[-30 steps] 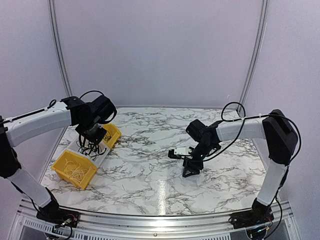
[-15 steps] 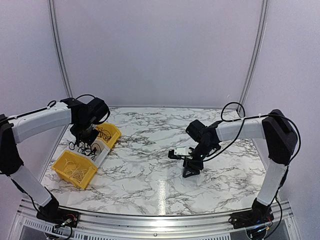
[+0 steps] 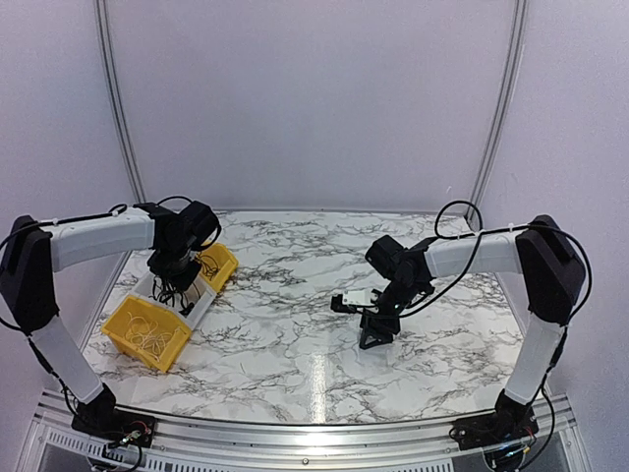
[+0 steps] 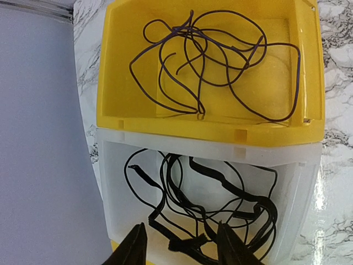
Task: Untangle the cables
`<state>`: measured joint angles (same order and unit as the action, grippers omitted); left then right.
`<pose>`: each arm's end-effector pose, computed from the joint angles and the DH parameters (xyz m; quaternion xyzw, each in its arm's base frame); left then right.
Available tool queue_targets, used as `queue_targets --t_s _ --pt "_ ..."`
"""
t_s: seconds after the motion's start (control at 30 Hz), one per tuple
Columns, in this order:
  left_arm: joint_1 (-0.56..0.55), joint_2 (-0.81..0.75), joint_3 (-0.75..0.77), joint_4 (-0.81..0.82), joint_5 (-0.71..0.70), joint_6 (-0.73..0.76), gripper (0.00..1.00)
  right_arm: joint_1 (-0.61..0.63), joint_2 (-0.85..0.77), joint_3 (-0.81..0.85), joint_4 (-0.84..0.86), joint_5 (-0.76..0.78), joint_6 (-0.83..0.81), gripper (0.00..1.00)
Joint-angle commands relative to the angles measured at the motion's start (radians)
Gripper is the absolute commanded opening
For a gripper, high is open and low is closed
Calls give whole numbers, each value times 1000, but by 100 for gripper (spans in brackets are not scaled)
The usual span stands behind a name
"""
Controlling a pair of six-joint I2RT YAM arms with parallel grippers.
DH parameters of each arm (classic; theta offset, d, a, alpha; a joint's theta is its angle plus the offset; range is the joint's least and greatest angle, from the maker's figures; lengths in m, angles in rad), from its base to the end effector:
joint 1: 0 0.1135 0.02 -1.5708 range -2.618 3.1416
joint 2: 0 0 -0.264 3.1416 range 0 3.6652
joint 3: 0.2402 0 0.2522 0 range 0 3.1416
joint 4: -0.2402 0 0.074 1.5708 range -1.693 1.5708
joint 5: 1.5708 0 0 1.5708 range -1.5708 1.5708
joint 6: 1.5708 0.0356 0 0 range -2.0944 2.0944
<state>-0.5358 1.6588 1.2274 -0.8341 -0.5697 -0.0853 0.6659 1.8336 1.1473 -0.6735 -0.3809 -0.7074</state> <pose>0.2867 -0.1479 0.2294 0.1702 0.9341 0.2199 0.2238 0.2580 0.2195 0.1549 -0.6344 0.7425 0.1861 0.1073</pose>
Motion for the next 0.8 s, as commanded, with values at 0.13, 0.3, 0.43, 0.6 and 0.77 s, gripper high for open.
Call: queue_targets --t_s 0.13,0.3,0.43,0.6,0.77 --pt "2 -100 113 26 -37 -7 49 -81 -178 70 40 -27 63 67" --pt "2 -156 203 128 -5 -8 52 -251 -326 136 119 -20 151 68" --pt "2 -211 218 287 80 1 55 -363 -445 139 225 69 239 93" --pt "2 -253 207 458 163 32 58 -430 -577 66 372 219 357 98" --pt "2 -334 90 642 192 44 68 -430 -632 62 402 324 427 99"
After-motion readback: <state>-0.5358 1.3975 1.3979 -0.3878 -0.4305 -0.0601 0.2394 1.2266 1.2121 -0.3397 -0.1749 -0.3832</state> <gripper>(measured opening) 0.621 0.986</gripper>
